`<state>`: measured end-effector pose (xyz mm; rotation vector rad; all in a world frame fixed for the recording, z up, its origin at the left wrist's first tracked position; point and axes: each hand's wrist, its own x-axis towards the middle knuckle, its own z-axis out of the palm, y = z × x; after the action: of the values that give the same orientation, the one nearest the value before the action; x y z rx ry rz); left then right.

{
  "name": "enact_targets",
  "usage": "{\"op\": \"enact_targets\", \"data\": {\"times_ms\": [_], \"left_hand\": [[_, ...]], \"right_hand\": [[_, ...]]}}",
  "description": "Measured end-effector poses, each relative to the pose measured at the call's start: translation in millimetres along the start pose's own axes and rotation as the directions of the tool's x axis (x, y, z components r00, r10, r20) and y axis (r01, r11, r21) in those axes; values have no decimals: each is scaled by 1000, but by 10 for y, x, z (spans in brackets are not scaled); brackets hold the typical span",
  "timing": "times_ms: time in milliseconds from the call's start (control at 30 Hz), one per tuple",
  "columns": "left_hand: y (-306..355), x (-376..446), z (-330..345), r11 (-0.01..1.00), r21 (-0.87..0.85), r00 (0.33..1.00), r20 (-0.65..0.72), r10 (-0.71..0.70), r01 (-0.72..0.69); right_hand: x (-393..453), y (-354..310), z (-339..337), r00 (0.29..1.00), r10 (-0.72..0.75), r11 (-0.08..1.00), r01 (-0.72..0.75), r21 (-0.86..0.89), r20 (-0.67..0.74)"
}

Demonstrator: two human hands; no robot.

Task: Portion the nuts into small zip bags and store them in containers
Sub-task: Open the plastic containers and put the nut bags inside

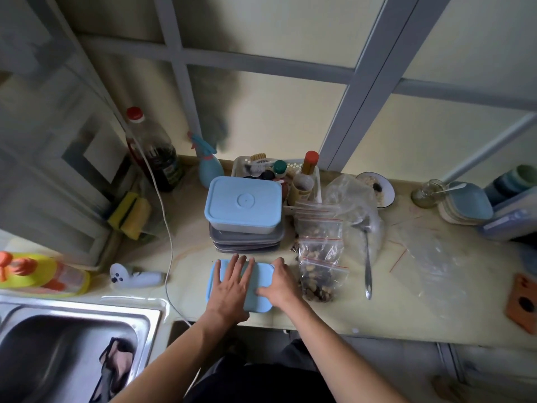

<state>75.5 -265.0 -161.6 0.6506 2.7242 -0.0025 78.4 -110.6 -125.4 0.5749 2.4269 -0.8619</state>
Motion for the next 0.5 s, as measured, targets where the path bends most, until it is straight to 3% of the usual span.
{"op": "enact_targets", "data": {"times_ms": [167,367,500], "left_hand": [[54,-4,-166,997,75,997,82,-2,-4],[77,19,-265,994,113,993,113,-16,3],[51,-8,-190,997,80,999,43,12,-16]], "right_hand": [[-51,-109,29,998,29,992,-35,-122,-54],[-141,-183,50,980,-54,964,0,-267,-193],[-171,-181,22,988,9,985,-36,-171,-157]]}}
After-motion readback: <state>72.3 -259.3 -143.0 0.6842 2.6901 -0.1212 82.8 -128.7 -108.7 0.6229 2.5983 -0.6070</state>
